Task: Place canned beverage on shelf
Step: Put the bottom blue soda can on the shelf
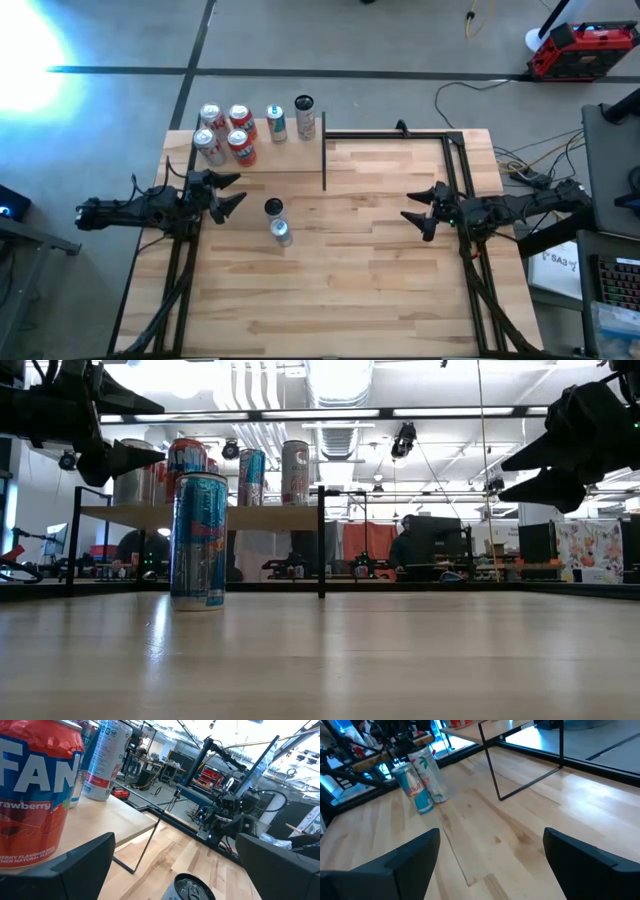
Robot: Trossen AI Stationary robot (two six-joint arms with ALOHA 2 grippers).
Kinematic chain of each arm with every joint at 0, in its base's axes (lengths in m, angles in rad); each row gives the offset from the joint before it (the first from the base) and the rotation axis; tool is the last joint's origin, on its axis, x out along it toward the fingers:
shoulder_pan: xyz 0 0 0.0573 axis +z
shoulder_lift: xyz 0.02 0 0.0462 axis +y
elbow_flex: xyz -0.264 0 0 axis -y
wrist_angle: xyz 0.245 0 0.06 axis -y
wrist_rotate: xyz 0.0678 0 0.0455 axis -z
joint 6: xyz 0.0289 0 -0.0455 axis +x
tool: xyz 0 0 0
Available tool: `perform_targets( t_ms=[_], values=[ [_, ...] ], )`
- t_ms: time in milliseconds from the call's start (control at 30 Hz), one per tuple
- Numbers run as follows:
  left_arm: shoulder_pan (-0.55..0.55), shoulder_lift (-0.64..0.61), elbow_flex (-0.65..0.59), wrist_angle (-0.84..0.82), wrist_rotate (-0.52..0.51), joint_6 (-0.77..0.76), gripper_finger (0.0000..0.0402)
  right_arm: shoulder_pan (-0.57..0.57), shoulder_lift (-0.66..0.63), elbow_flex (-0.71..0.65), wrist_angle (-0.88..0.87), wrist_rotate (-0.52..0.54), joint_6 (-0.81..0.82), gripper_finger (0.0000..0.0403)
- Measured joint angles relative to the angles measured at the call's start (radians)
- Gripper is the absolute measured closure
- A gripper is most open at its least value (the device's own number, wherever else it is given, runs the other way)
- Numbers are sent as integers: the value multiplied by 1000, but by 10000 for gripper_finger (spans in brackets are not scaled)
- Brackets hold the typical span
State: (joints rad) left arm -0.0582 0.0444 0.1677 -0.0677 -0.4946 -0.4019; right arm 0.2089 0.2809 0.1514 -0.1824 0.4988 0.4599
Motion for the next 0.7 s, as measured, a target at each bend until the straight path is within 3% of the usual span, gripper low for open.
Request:
perform_targets(
  t_ms=[700],
  values=[
    [0,0,0,5,0,-21,3,0,2,2,0,0,0,67]
  ],
)
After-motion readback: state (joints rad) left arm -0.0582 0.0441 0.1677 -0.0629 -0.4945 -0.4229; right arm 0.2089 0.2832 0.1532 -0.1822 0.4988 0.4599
